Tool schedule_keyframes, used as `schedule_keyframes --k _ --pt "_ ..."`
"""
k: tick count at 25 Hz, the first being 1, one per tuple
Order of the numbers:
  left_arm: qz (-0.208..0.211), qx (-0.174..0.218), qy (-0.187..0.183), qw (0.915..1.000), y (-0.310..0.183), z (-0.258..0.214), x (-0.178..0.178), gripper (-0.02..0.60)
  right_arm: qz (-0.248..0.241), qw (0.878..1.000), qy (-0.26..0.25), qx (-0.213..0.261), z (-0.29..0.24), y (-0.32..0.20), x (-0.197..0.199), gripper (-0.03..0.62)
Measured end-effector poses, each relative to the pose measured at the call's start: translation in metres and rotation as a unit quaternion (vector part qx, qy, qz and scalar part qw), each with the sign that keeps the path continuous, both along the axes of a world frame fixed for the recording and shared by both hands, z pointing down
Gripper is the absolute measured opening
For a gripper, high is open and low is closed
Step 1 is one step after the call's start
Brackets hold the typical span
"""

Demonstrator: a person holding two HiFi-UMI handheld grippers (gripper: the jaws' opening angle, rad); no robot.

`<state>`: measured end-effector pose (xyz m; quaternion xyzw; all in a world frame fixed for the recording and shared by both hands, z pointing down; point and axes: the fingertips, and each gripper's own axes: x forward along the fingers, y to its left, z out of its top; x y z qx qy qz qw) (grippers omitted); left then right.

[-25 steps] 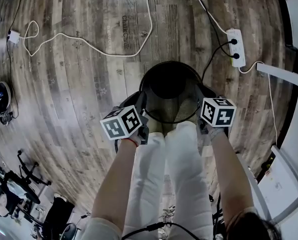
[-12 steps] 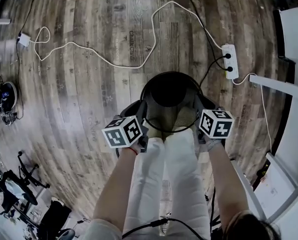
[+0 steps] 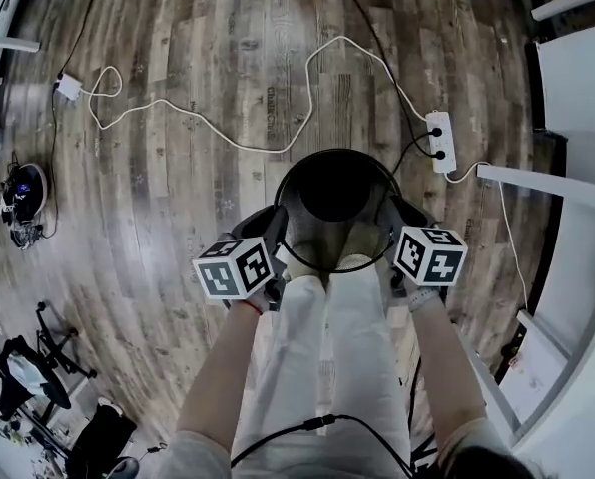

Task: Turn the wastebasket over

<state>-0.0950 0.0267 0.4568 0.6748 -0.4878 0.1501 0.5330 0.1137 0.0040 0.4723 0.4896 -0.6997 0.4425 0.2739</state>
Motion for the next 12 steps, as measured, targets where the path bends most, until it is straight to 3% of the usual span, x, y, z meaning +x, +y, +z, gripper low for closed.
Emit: schedule_keyframes --k 4,12 --pt "-0.011 0.015 -0.001 0.9998 -0.001 -0.033 -0.004 0.034 0.006 1.0 0.0 0.012 -0.033 0.001 -0.003 0.028" --pt "0.01 0.026 0.005 0.9996 0.004 -0.095 -0.006 0.032 0.033 0.999 -0.019 0.023 -0.093 0.012 -0.004 0.031"
